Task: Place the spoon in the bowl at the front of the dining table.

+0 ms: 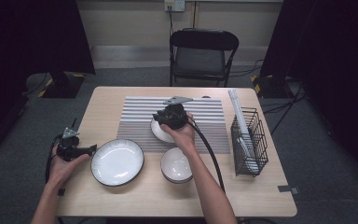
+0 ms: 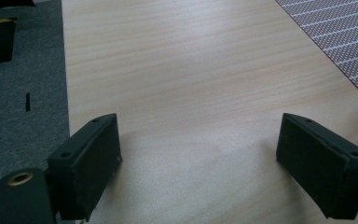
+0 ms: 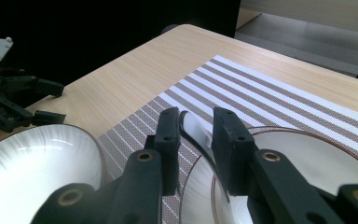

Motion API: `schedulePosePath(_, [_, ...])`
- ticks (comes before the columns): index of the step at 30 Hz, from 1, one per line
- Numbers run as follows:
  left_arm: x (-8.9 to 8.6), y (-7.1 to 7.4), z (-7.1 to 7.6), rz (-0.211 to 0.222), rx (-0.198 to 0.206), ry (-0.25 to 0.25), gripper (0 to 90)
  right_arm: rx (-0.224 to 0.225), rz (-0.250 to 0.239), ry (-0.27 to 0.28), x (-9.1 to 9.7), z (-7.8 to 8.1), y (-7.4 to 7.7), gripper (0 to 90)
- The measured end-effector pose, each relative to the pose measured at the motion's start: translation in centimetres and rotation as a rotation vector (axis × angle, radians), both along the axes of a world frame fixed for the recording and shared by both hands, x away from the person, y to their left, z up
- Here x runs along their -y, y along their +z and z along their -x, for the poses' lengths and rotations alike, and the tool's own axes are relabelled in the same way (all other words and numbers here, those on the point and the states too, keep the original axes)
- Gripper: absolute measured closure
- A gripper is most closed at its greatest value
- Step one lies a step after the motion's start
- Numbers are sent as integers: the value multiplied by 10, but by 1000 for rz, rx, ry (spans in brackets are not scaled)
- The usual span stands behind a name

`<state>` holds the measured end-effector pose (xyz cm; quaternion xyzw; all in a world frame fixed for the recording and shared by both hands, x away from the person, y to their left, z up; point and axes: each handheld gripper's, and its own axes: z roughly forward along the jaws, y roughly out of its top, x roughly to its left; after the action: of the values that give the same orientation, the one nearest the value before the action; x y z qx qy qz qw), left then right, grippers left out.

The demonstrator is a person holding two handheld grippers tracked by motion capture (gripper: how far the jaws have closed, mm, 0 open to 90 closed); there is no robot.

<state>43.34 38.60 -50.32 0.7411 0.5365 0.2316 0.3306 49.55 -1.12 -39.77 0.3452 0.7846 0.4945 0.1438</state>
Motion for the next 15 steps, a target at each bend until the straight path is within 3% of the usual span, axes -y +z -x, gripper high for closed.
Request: schedulePosePath(15, [0,0,0,0,0,0,130,-7,-5,-18,4,-4,0,710])
